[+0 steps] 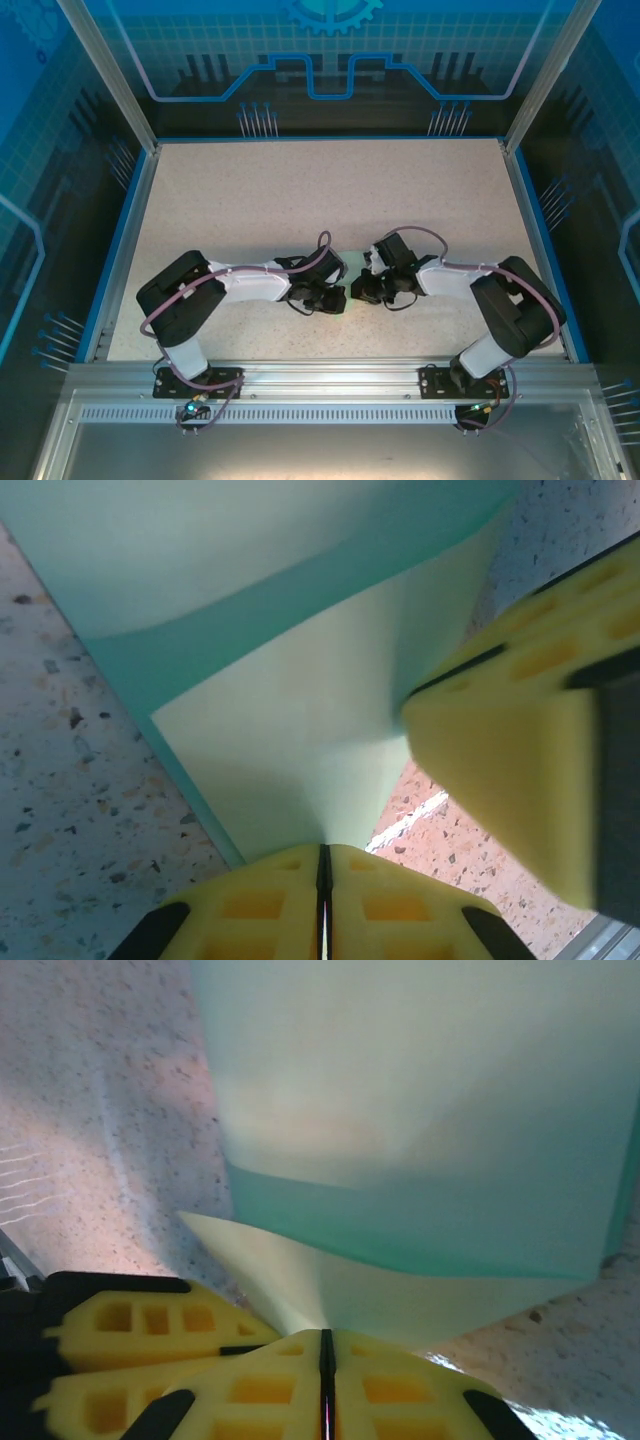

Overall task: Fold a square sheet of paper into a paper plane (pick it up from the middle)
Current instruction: Third fold the triangle at the center of the table.

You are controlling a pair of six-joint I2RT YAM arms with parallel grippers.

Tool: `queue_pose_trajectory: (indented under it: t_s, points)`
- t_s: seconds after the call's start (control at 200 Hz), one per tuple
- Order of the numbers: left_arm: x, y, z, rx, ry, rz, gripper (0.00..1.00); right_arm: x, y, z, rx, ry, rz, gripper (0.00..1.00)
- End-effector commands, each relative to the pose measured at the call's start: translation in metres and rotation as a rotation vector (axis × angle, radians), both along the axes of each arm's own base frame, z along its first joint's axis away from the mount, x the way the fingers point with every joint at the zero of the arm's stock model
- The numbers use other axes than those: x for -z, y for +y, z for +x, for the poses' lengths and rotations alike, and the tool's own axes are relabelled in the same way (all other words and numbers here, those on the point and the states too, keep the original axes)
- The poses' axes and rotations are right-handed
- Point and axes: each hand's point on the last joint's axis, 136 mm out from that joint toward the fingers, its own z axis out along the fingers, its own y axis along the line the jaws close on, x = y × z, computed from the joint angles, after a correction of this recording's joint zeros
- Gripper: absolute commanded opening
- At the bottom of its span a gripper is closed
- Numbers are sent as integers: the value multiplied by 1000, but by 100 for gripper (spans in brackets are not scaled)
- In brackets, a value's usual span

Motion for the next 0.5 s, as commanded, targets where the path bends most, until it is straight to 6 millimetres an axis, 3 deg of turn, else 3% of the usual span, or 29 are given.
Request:
queue_pose_trajectory:
  t_s: [0.0,0.14,0.32,0.495]
  points:
    - [3,3,3,-19,4,20,13,0,14,-3,-28,13,27,10]
    - [7,5,2,-19,9,33,12,11,10,-3,-25,29,-14,10]
    - [17,18,-2,-21,21,102,8,28,-8,5,26,49,-76,10]
    - [33,34,-13,-24,53,158,4,28,-19,18,76,49,-60,10]
